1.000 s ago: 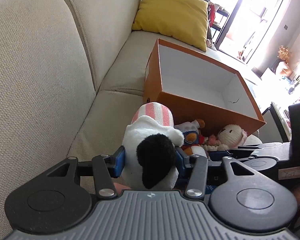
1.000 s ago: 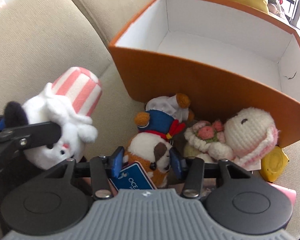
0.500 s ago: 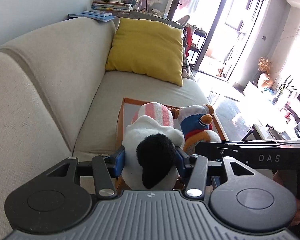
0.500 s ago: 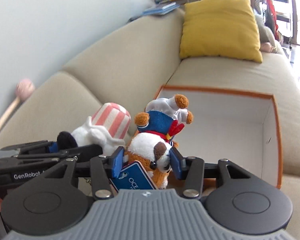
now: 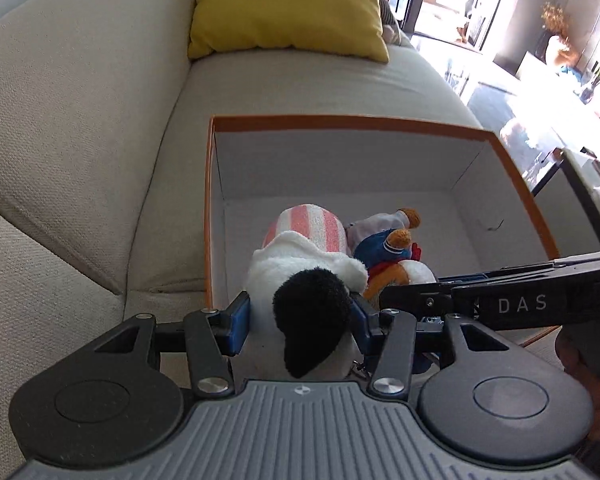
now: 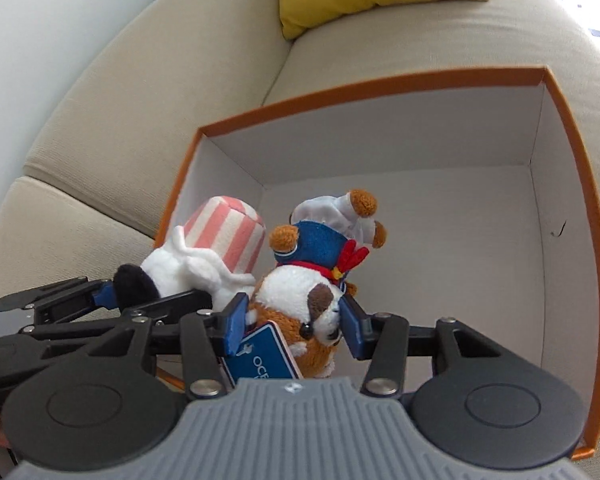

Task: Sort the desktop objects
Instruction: 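Carry both plushes into the orange box and open both tools to release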

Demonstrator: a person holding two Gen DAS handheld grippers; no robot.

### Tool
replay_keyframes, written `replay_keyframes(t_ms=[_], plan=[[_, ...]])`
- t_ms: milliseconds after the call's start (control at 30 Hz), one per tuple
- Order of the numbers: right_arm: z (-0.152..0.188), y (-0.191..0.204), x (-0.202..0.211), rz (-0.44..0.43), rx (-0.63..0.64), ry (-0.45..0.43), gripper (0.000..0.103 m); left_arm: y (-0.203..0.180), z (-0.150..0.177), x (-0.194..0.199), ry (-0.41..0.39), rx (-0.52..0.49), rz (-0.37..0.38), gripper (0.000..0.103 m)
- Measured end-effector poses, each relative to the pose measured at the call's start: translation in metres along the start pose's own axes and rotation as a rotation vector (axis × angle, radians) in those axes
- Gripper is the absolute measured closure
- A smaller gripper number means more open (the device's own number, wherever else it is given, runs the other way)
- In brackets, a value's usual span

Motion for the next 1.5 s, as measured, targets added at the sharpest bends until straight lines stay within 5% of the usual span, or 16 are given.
replay_keyframes(t_ms=[233,533,633,800,900,967,1067,1267,1500], plan=[[0.002,-0.014,-0.028,-0.012,-0.003,0.111,0.051,-0.001,0.005,-0.013,0.104,-0.060,-0.060,0.041],[-0.001,-0.009,-0.031,0.063,0.101,0.137,0.045,-0.006,0.000,-0.017,0.100,-0.095,-0.089,0.040],[0.001,-0.005,-0.027,0.104,0.134,0.135,0.041,-0.007,0.000,-0.012,0.074,-0.098,-0.082,0.043],[0.005,-0.004,-0.015,0.216,0.215,0.107,0.029,0.000,0.003,0.026,-0.097,-0.076,-0.064,0.043],[-0.001,-0.002,-0.017,0.246,0.243,0.092,0.031,0.010,0.005,0.046,-0.150,-0.042,-0.072,0.043],[-0.002,0.000,-0.018,0.251,0.256,0.095,0.042,0.019,0.006,0.049,-0.140,-0.015,-0.077,0.043],[-0.007,0.002,-0.030,0.206,0.209,0.144,0.060,0.032,0.011,0.038,-0.088,0.031,-0.046,0.055],[-0.014,-0.010,-0.037,0.100,0.106,0.150,0.062,0.044,0.022,0.021,-0.048,0.094,0.068,0.072],[-0.016,-0.016,-0.048,-0.134,-0.023,0.192,0.065,0.044,0.022,0.019,-0.050,0.109,0.088,0.073]])
Point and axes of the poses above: each gripper's, at about its wrist camera, not at the fingertips, and x roughly against the way its jaws point, y to its left, z to its underside, the point moved 5 cm from there along -x, roughly the way its jaws point, and after that the axes turned 7 degrees about y, right-handed, at the moved point
